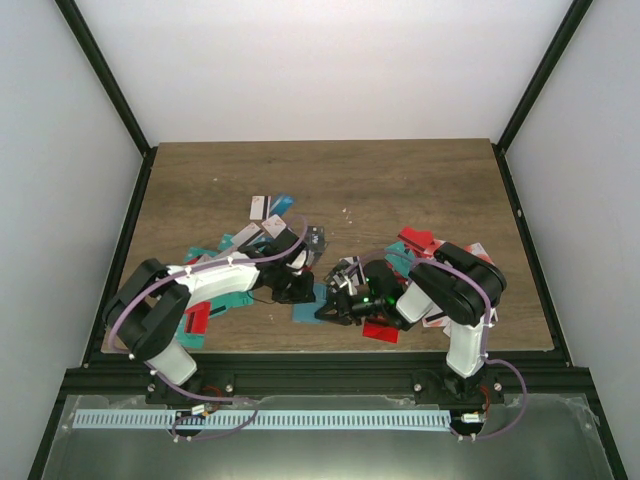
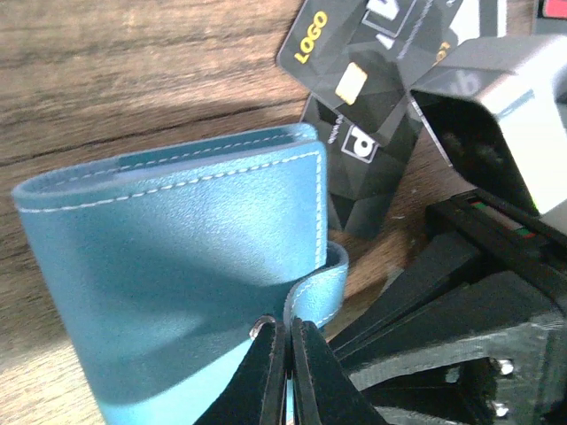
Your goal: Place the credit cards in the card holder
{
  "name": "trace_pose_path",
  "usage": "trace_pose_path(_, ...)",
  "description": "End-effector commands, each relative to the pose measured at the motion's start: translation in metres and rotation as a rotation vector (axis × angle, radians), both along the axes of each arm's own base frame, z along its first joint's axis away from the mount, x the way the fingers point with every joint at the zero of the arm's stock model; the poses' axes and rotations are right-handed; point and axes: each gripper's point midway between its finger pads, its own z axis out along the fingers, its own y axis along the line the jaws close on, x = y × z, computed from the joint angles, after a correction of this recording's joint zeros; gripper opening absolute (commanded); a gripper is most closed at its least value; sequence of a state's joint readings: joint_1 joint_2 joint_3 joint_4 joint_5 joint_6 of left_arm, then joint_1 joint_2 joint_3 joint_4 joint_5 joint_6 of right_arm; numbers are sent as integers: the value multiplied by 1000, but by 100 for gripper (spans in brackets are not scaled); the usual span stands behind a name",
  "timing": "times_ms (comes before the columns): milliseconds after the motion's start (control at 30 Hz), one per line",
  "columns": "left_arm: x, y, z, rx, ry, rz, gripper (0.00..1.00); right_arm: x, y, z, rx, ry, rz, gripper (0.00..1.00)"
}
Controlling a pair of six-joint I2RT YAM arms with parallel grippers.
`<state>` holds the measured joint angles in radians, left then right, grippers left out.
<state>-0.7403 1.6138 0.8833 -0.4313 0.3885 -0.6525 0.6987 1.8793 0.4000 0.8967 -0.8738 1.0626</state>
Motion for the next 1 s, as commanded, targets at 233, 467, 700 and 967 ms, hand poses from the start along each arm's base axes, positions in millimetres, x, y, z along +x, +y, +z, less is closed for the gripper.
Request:
trace_pose_path(233,-3,7,-13,61,4,-38,4,-7,-24,-60,-231,132,-79,1)
trace_pose_path(467,0,14,-13,103,-20,-34,4,-6,-24,-61,-236,133,-79,1)
trace_pose_path(700,3,16,-12,121,-36,-47,4,-7,-24,-64,-244,145,-78,1)
trace_pose_path(967,7,18,-14,150,-53,-60,4,-8,-26,-69,-268,159,-75,1)
